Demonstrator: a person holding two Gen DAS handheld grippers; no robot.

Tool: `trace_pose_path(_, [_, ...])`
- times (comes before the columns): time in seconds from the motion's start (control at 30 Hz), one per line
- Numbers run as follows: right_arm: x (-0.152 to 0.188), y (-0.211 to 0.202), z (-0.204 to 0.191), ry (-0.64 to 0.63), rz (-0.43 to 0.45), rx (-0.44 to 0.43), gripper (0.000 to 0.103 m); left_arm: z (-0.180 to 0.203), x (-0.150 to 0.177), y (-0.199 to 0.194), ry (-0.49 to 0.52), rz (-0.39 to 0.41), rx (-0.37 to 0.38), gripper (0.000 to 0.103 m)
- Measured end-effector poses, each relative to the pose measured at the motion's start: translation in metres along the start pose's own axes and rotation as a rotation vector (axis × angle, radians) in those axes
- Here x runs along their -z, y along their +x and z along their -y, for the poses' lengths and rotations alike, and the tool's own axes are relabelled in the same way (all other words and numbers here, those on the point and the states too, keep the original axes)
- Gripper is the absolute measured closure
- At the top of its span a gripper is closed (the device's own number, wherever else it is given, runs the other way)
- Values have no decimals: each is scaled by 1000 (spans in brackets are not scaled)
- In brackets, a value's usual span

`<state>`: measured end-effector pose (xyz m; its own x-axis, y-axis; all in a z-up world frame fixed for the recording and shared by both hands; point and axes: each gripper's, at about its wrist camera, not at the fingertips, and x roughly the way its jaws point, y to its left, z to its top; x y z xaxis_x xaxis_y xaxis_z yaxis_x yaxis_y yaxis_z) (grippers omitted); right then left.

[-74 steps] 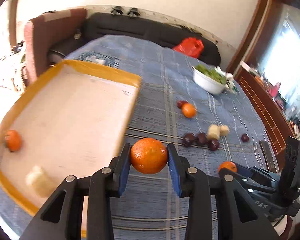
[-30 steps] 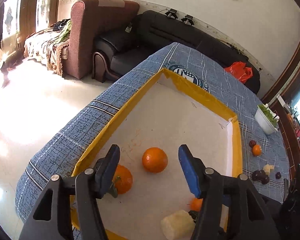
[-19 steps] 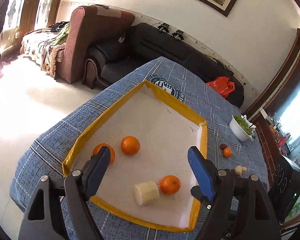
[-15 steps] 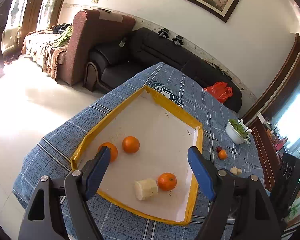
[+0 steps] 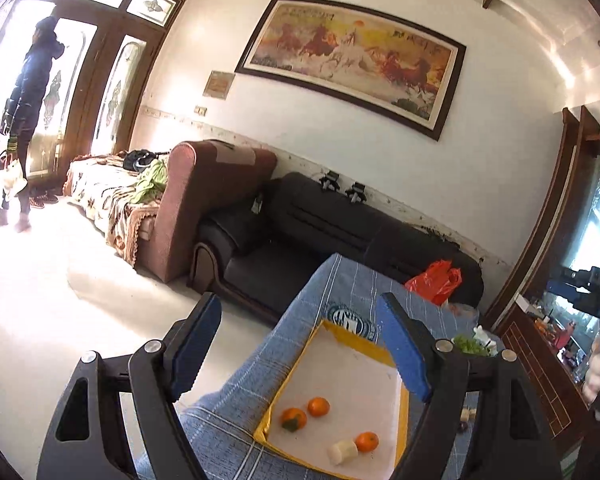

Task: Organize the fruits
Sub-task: 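Withdraw both grippers from the tray back toward the remaining fruit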

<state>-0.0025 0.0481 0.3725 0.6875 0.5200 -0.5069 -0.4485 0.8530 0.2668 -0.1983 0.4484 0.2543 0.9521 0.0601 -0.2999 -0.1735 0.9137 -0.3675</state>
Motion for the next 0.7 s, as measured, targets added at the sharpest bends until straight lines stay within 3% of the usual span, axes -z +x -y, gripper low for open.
trace_pose_path(0.13, [-56,-38,-14,-3,73,29,35,2,-21,-8,7,54,39,24])
trace_pose_path(0.23, [-61,-65,-10,-12,133,95,30,15,-20,9,-11,8,94,24])
trace_pose_path(0.37, [-31,-74,18,16,112,146,30,41,-9,27,16,-57,94,24])
trace_pose_path(0.5, [5,-62,61,59,66,202,30,70,16,33,37,-80,110,18])
trace_pose_path(0.7, [71,-57,127,133,0,190,30,127,66,67,-5,-220,208,18])
